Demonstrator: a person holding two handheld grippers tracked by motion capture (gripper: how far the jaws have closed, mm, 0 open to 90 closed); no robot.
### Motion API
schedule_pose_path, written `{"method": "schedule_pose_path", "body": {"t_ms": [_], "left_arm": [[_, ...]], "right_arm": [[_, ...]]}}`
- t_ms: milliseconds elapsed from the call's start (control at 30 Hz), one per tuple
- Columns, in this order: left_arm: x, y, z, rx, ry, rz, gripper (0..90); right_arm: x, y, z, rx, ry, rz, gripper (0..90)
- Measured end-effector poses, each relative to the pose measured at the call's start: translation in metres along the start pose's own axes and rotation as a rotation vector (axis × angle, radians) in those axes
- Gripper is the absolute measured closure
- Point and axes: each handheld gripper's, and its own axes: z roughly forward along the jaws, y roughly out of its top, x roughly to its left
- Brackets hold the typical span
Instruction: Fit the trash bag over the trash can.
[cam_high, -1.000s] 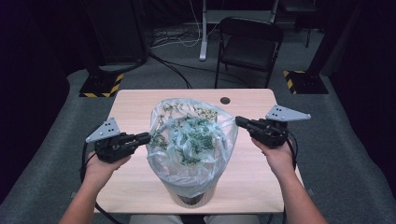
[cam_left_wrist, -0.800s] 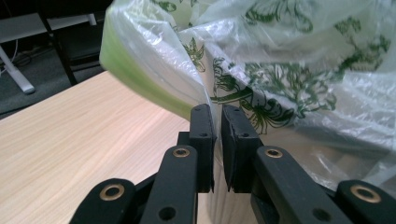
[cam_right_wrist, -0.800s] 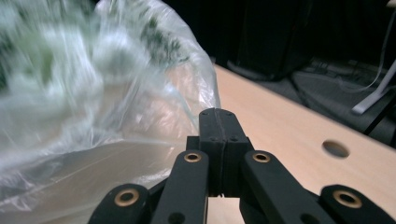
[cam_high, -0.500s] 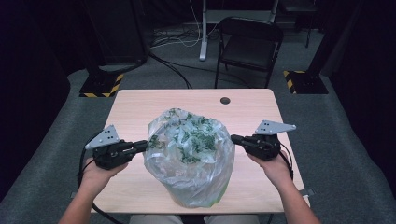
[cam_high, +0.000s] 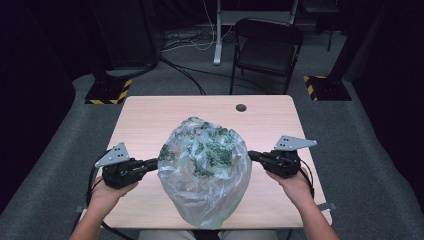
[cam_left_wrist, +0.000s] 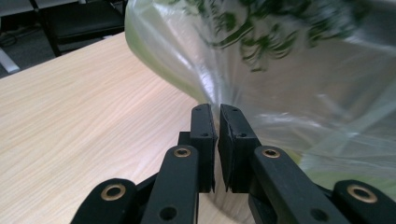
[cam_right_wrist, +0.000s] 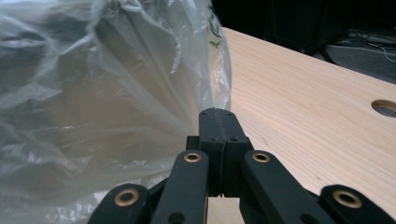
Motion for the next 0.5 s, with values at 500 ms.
{"method": "schedule_pose_path", "body": {"t_ms": [500], "left_arm": [[0.0, -0.021, 0.008, 0.033, -0.025, -0.013, 89.6]], "right_arm": [[-0.003, -0.027, 0.012, 0.046, 0.028, 0.047, 90.0]]}}
